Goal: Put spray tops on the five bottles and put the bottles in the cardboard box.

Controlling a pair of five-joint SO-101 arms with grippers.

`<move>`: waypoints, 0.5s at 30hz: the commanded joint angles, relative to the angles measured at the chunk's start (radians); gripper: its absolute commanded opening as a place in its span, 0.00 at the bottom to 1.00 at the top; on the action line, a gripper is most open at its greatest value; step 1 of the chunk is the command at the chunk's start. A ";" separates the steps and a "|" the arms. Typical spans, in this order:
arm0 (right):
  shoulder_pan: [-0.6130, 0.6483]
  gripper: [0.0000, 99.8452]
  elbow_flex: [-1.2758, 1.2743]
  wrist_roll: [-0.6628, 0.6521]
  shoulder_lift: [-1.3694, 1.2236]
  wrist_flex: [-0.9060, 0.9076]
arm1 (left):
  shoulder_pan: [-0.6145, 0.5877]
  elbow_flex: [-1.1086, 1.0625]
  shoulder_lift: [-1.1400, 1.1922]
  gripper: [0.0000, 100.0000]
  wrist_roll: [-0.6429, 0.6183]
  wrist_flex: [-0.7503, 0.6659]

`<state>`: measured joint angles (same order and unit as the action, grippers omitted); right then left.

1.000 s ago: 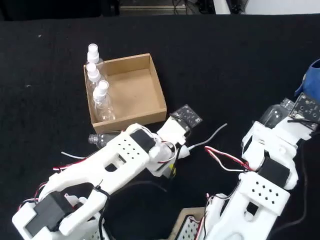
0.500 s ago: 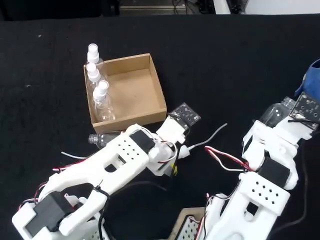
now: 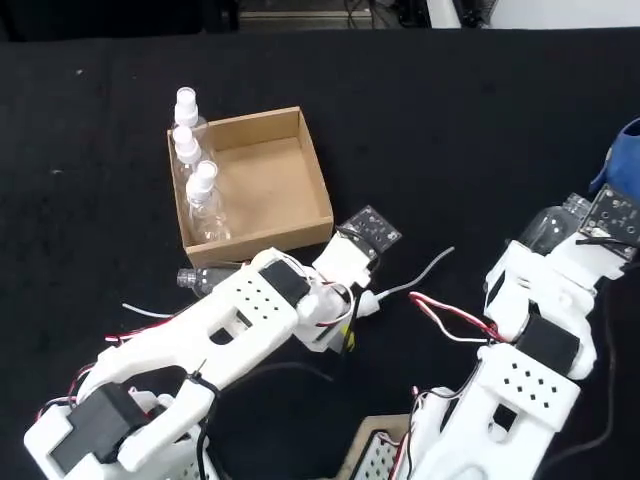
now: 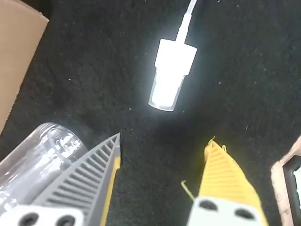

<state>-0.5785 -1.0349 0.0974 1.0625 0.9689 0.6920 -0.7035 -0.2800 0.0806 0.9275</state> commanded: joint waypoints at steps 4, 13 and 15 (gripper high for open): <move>0.017 0.01 0.007 -0.011 0.024 -0.026 | 0.008 0.016 -0.046 0.15 -0.011 -0.008; 0.011 0.01 0.013 -0.011 0.024 -0.026 | 0.008 0.082 -0.048 0.15 -0.011 -0.009; 0.008 0.01 0.013 -0.011 0.025 -0.029 | 0.008 0.114 -0.037 0.15 -0.011 -0.012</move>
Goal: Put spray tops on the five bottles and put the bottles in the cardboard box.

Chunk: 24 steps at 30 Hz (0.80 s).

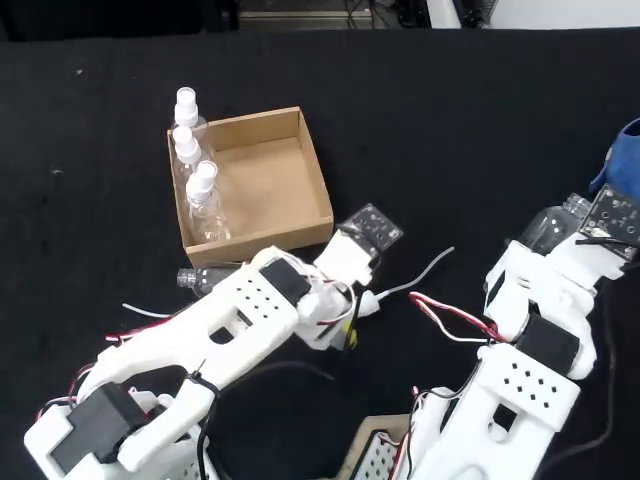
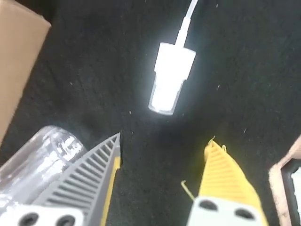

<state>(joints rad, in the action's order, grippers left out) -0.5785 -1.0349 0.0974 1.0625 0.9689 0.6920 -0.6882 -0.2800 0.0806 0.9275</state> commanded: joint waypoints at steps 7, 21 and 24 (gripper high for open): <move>0.009 0.01 0.013 -0.011 0.025 -0.026 | -0.004 0.142 -0.031 0.16 -0.002 -0.052; 0.012 0.01 0.013 -0.011 0.025 -0.032 | 0.024 0.381 0.387 0.16 0.021 -0.107; 0.014 0.01 0.013 -0.011 0.025 -0.034 | 0.036 0.397 0.425 0.16 0.066 -0.114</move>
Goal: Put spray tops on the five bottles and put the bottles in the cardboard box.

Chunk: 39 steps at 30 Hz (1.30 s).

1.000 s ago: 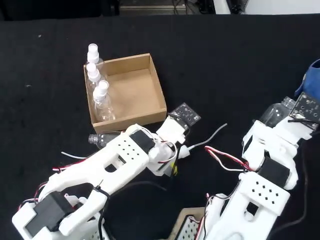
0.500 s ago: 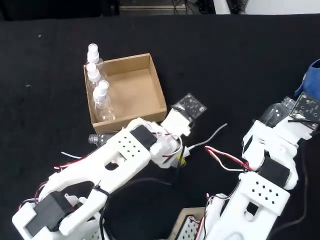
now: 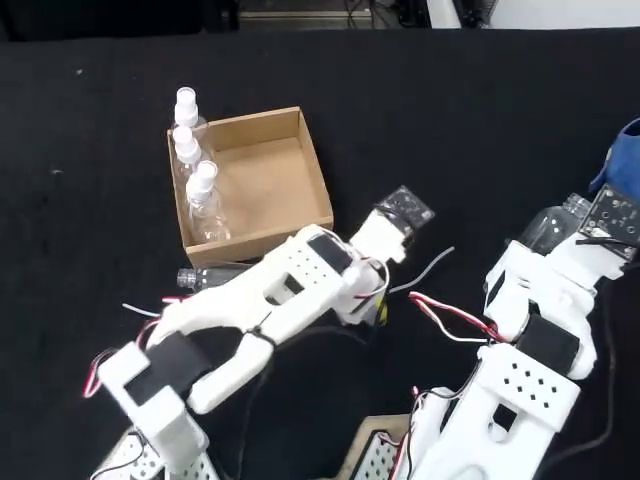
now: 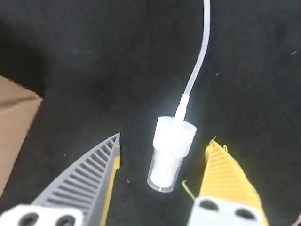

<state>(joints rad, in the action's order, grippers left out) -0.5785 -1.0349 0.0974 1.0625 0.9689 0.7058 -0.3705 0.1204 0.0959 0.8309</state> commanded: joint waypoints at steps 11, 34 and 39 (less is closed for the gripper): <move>0.015 0.01 0.015 -0.011 0.025 -0.034 | 0.027 0.124 0.052 0.06 0.046 -0.018; 0.018 0.01 0.119 -0.012 0.025 0.057 | -0.213 0.111 -0.503 0.03 0.331 0.589; 0.183 0.01 0.274 -0.061 0.025 0.215 | -0.337 0.248 -0.710 0.03 0.391 0.810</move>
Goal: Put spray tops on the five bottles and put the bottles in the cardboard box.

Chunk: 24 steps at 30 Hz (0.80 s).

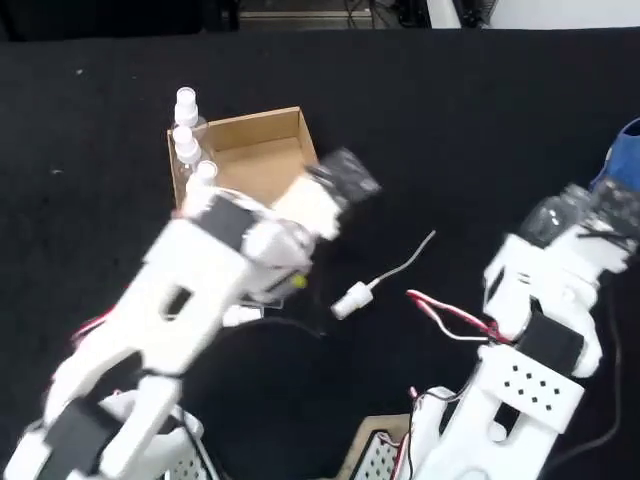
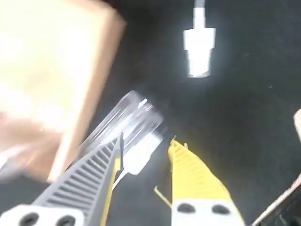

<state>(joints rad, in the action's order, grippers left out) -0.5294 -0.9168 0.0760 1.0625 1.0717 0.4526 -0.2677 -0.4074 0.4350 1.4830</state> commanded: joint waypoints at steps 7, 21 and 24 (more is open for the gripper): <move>0.571 0.01 0.257 -0.097 0.025 0.216 | -0.467 0.326 -0.301 0.03 0.057 0.276; 1.389 0.01 0.044 -0.190 -0.157 -0.094 | -1.171 0.357 -0.293 0.03 -0.098 0.275; 1.468 0.01 0.041 -0.133 -0.249 -0.199 | -1.276 0.314 -0.293 0.03 -0.106 0.232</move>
<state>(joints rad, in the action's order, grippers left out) 0.8224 -0.8830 -0.1082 0.9260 1.0165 -0.6813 0.0514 -0.6836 0.3475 1.7515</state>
